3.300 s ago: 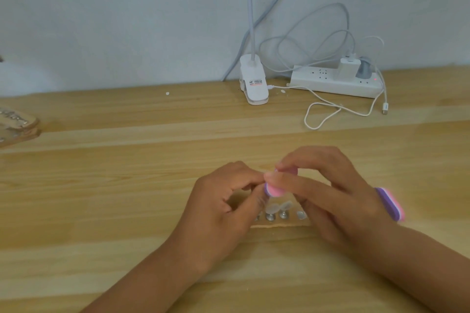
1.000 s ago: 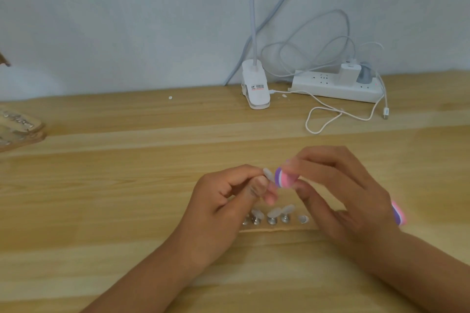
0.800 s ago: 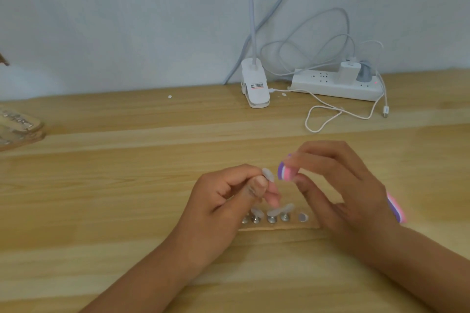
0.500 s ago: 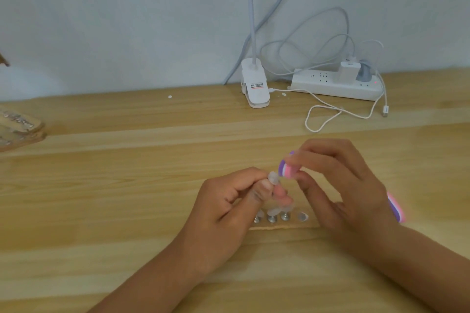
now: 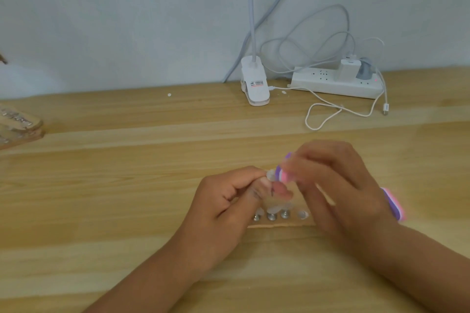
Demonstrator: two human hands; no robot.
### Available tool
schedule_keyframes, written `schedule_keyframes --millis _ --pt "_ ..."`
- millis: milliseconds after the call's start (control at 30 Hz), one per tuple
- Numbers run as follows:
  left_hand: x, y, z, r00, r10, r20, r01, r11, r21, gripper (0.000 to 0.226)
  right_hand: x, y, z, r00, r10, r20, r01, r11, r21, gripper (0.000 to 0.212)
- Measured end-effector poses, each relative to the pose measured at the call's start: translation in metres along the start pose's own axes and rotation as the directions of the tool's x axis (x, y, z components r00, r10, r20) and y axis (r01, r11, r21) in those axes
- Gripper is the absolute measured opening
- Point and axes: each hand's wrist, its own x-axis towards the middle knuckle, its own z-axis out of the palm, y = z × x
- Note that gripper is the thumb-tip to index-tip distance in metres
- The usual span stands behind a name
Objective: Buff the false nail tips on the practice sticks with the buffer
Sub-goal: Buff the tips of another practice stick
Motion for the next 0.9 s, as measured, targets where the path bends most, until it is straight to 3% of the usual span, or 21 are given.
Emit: schedule_keyframes --millis 67,167,267,367,600,900 --pt "0.0 0.001 -0.001 0.999 0.029 -0.034 -0.028 0.999 0.03 0.019 0.002 0.007 -0.003 0.993 0.014 -0.117 -0.028 0.993 -0.115 0.022" --pt "0.001 0.002 -0.001 0.989 0.089 -0.122 -0.072 0.988 0.137 0.012 0.002 0.013 -0.004 0.988 -0.006 -0.156 -0.005 0.998 -0.068 0.025" --pt "0.003 0.0 -0.001 0.979 0.139 -0.147 -0.096 0.959 0.268 0.014 -0.004 0.01 -0.002 0.993 -0.109 -0.038 0.109 0.994 -0.007 0.029" --pt "0.003 -0.001 0.0 0.977 0.168 -0.135 -0.115 0.936 0.333 0.017 -0.005 0.009 0.0 0.986 -0.167 0.008 0.167 0.983 -0.076 0.03" --pt "0.0 -0.001 0.001 0.983 0.097 -0.153 -0.062 0.974 0.22 0.016 -0.001 0.006 0.002 0.991 -0.041 -0.124 0.028 0.995 -0.1 0.02" --pt "0.001 0.002 0.002 0.989 0.017 -0.147 -0.002 0.995 0.099 0.006 0.0 -0.002 0.002 0.974 -0.142 -0.175 0.13 0.988 -0.081 0.024"
